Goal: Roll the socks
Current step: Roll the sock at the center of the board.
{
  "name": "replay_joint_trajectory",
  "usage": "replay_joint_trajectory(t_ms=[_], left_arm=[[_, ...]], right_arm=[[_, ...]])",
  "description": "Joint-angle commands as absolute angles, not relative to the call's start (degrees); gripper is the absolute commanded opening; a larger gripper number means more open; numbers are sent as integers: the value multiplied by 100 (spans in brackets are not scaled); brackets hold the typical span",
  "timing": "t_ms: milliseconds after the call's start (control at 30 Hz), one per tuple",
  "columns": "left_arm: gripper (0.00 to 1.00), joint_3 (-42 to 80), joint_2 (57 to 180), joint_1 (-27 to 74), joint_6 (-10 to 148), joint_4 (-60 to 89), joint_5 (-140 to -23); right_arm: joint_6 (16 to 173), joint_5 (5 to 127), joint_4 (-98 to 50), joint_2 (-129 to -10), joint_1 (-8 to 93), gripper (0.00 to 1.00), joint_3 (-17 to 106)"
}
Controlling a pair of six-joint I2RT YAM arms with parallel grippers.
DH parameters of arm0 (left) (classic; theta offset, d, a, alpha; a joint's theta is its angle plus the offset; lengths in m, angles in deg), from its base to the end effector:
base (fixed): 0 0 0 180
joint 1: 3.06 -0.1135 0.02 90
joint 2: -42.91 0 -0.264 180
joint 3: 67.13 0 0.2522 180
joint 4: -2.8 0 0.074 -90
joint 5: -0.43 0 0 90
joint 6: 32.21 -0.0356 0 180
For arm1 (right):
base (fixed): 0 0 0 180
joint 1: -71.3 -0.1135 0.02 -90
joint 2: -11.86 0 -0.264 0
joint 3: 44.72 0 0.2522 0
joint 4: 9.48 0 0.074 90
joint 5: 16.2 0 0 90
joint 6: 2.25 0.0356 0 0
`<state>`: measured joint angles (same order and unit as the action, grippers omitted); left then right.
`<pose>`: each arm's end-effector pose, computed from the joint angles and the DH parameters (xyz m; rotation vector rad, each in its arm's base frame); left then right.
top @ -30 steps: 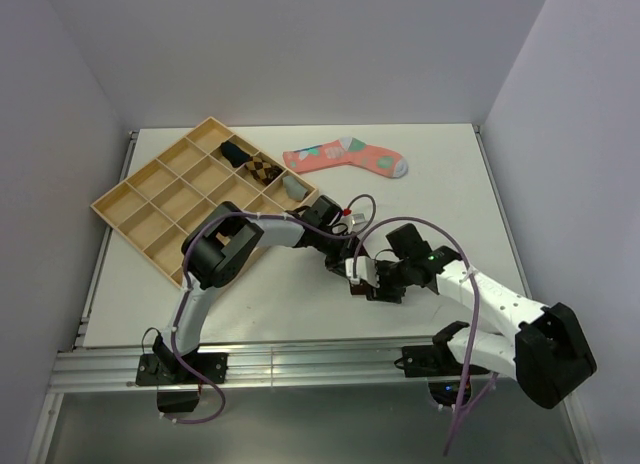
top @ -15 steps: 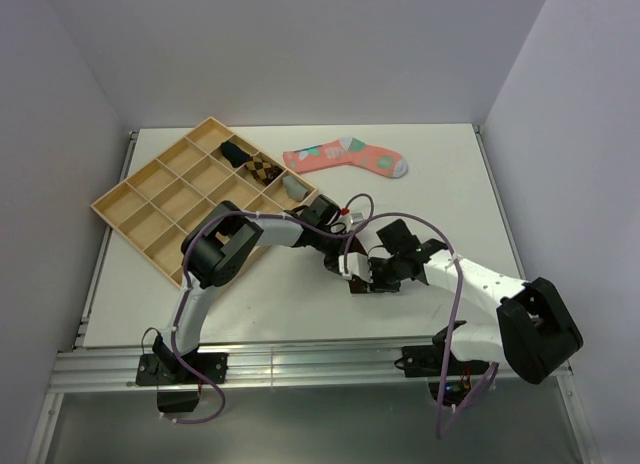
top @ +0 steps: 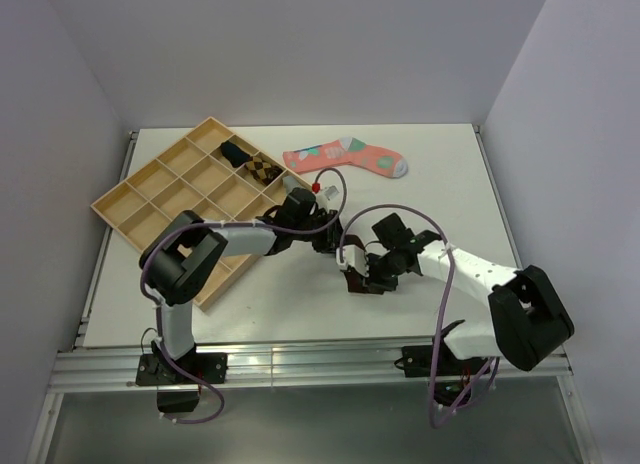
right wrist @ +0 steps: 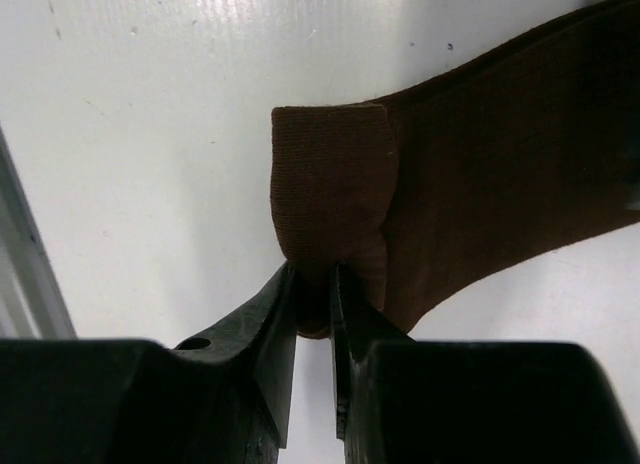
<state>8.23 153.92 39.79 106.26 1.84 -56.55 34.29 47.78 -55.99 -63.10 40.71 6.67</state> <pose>0.2837 -0.2896 0.1539 0.2617 2.4819 -1.4351 0.1804 0.1248 0.1680 -1.8676 1.9105 0.5116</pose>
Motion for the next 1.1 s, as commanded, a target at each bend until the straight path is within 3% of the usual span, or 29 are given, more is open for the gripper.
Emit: replay_joint_trajectory(t_ms=[0,167,367,767,1067], left_arm=[[25,264,14857,3957,10947,-778,-6529],[19,-221,14680,3966,11026,-788,-7294],[14,-258,15030,4036,11141,-972,-7156],[12,174,15971,4203,11062,-1025,-6681],[18,-151,15674,4194,10939,-1271,-6970]], right_arm=[[3721,4559,-6339,-6626,4062,18,841],[3774,4340,-6981,-7102,4089,18,1481],[3967,4189,-7307,-7532,4142,19,1966],[4037,3505,-8378,-9325,4676,19,3433],[4256,3389,-8697,-10556,5134,18,4129]])
